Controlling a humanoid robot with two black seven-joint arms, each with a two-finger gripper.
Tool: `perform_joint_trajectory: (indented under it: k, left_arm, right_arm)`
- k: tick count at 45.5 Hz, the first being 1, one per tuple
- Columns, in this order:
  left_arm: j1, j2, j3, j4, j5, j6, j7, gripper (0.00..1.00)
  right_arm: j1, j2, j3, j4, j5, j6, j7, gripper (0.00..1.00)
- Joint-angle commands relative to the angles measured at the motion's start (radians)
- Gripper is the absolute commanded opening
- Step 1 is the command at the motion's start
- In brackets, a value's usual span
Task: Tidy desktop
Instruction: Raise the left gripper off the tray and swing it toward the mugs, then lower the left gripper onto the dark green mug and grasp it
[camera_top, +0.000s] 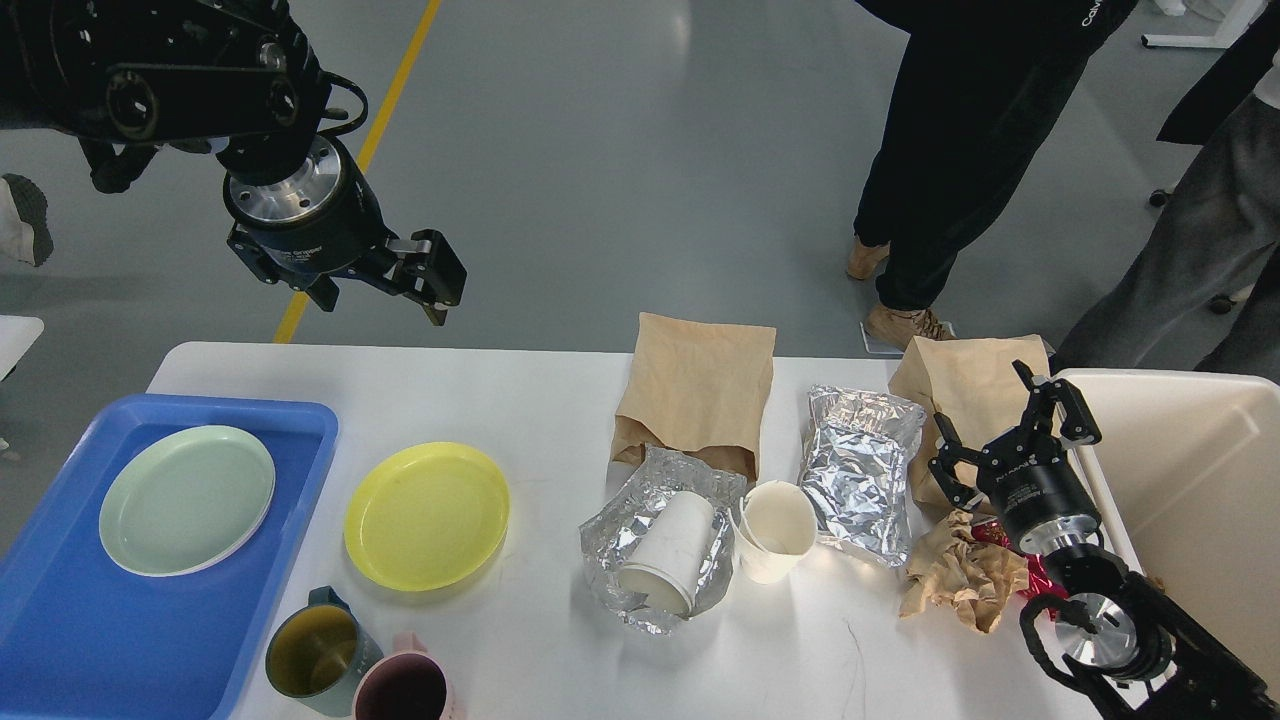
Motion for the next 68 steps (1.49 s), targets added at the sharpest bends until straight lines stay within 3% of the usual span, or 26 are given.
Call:
perform_joint_trajectory:
  k: [1, 13, 21, 46, 61, 68]
  left_arm:
    - [-0.168, -0.086, 0.106, -0.208, -0.146, 0.001, -0.022, 0.97]
    - [-0.351, -0.125, 0.183, -0.431, -0.186, 0.001, -0.086, 0.97]
    - [-0.348, -0.128, 0.209, -0.431, -0.186, 0.001, -0.12, 0.97]
    - [-0.329, -0.051, 0.164, -0.399, -0.181, -0.034, -0.124, 0.97]
    - [-0.083, 0.082, 0.143, -0.391, -0.143, 0.004, -0.086, 0.97]
    - [0.092, 0.173, 0.144, -0.371, -0.063, 0.143, -0.075, 0.96]
  right_arm:
    - [0.0, 0.0, 0.0, 0.0, 0.0, 0.0, 0.0, 1.0]
    - [0.0, 0.0, 0.0, -0.002, 0.0, 0.0, 0.0, 1.0]
    - [0.0, 0.0, 0.0, -0.002, 0.0, 0.0, 0.0, 1.0]
    - [0.0, 0.0, 0.0, 0.0, 0.0, 0.0, 0.0, 1.0]
    - [0.0, 0.0, 0.0, 0.0, 0.0, 0.0, 0.0, 1.0]
    - [0.0, 0.0, 0.0, 0.0, 0.0, 0.0, 0.0, 1.0]
